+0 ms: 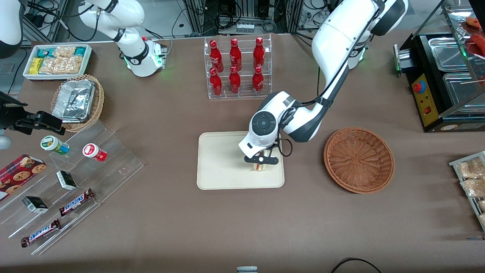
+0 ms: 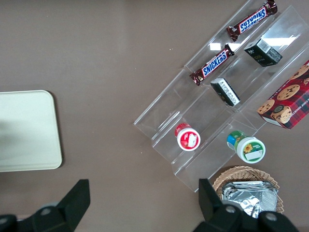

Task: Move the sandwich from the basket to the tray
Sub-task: 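Lower the sandwich onto the tray and open the left gripper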

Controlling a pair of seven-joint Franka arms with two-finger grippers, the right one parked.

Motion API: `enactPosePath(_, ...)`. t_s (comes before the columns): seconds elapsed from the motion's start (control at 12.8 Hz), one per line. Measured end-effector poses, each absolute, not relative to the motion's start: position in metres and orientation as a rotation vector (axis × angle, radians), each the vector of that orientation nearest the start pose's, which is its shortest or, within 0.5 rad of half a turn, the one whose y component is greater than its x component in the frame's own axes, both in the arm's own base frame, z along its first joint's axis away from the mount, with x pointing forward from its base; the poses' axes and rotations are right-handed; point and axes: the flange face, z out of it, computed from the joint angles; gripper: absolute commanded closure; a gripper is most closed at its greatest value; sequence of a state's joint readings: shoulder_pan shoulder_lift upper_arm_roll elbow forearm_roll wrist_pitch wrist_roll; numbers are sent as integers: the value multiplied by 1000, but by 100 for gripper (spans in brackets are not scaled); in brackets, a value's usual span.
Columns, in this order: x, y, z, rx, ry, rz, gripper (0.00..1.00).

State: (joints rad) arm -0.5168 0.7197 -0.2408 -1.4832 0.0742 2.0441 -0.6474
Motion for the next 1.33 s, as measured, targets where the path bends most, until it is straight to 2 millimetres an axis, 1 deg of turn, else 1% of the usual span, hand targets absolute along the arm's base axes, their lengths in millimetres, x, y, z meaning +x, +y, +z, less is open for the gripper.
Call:
enactPosePath(0.31, 527, -457, 224, -3094, 157, 306, 100)
enactPosePath(0.39, 528, -457, 223, -3094, 156, 308, 74)
enactPosePath(0.47, 528, -458, 223, -3095, 155, 307, 20)
enactPosePath(0.55, 528, -458, 223, -3096, 154, 306, 0)
enactPosePath(1.33, 533, -458, 225, -3107, 131, 287, 0)
